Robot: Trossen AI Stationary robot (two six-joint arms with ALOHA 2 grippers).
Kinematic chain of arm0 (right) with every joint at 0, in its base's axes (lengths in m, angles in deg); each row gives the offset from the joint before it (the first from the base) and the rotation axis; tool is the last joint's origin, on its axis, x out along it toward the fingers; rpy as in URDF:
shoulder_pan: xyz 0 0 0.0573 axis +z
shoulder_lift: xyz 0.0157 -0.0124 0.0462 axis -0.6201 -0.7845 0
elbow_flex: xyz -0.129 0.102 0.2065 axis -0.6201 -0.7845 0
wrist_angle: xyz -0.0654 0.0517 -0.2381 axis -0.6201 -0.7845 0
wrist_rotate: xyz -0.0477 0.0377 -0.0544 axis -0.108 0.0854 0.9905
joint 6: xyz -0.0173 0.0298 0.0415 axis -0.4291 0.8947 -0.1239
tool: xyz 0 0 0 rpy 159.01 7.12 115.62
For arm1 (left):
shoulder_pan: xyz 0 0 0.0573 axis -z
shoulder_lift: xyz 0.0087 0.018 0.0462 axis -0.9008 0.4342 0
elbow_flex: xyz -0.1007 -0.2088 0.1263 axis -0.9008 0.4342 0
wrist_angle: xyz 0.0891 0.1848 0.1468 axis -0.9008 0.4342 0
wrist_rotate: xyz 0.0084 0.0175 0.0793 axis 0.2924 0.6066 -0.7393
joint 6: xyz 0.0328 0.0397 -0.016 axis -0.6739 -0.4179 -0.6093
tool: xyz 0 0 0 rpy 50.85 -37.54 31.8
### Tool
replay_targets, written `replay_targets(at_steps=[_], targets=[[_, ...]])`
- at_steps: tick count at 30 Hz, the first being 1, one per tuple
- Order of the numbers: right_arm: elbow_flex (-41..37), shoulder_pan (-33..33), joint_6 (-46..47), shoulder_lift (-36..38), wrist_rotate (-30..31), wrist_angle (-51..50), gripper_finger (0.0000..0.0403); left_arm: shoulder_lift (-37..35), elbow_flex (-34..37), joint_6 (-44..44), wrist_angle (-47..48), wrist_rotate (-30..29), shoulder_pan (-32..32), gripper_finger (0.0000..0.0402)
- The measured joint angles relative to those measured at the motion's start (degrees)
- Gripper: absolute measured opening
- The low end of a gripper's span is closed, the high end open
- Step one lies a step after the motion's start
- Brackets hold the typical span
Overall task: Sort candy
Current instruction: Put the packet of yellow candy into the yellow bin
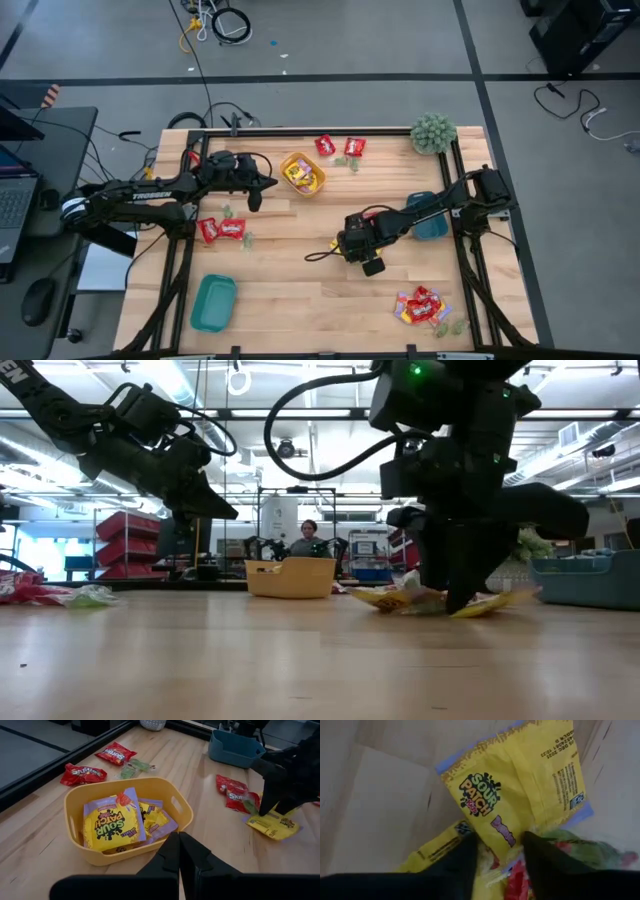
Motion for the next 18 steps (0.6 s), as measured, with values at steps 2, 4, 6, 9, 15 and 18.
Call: replay_targets(at_steps=[2, 4, 6, 9, 15, 18], targets=[[0.0, 0.0, -0.7, 0.0, 0.1, -0.2, 0.008, 0.0, 0.0, 0.0, 0.0, 0.0, 0.0, 0.0001], [0.0, 0.0, -1.1, 0.0, 0.1, -0.5, 0.0031, 0.0, 0.0, 0.0, 0.0, 0.0, 0.0, 0.0001], [0.0, 0.0, -1.2, 0.1, 0.1, -0.7, 0.0012, 0.0, 0.0, 0.0, 0.0, 0.0, 0.0, 0.0001], [0.0, 0.0, -1.2, 0.5, 0.1, -1.3, 0.0027, 0.0, 0.0, 0.0, 0.0, 0.0, 0.0, 0.0001], [2.0, -0.1, 1.3, 1.9, 4.0, -3.8, 0.0041, 0.0, 0.0, 0.0, 0.1, 0.0, 0.0, 0.0001], [2.6, -0.3, 2.0, 2.3, 4.8, -4.6, 0.0058, 0.0, 0.0, 0.0, 0.1, 0.6, 0.0, 0.0001]])
